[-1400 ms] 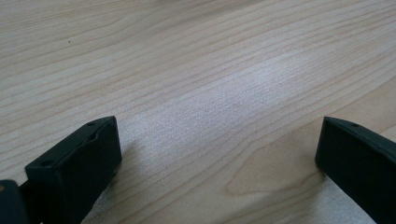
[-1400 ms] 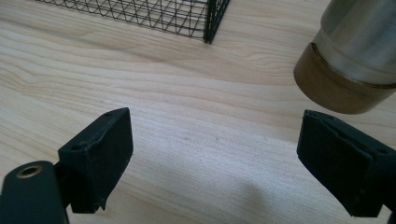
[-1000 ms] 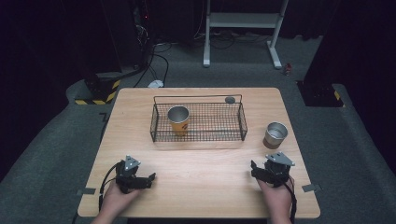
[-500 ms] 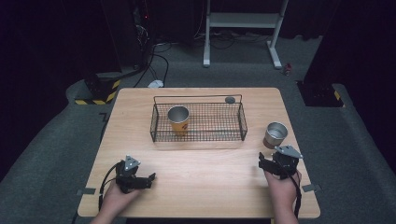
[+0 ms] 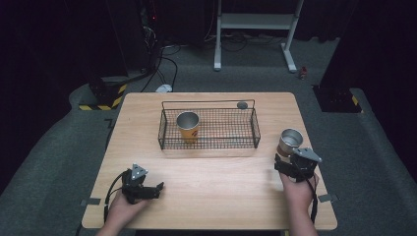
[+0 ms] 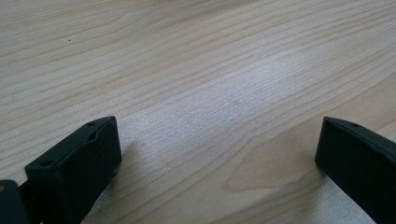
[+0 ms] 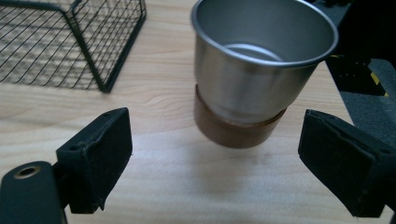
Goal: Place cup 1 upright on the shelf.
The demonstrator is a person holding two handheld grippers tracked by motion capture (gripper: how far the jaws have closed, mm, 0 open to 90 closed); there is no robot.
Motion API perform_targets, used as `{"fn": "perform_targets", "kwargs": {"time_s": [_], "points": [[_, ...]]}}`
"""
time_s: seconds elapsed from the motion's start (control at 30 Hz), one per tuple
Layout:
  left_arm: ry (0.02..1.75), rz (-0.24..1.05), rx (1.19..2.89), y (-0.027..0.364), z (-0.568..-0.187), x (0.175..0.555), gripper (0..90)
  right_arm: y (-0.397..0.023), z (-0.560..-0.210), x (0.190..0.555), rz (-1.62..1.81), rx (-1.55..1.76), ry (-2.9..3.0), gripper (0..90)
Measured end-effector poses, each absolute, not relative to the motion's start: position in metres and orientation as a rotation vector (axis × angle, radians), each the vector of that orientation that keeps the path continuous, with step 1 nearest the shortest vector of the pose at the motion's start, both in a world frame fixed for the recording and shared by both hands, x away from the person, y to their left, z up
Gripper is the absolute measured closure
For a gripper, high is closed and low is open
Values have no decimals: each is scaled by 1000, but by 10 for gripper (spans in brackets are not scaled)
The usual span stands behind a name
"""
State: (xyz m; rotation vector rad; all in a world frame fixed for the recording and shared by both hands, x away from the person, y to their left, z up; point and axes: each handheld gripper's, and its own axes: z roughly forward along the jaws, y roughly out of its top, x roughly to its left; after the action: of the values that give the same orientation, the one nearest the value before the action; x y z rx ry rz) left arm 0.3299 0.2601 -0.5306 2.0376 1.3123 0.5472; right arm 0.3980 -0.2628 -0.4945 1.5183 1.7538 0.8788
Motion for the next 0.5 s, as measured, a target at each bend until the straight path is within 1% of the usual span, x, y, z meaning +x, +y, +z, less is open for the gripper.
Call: {"fn": "perform_targets", "kwargs": {"time_s": [0.5], "points": [[1312,545,2038,260,-531,330,6,-271,-498,430,899,1581,1726,100]]}}
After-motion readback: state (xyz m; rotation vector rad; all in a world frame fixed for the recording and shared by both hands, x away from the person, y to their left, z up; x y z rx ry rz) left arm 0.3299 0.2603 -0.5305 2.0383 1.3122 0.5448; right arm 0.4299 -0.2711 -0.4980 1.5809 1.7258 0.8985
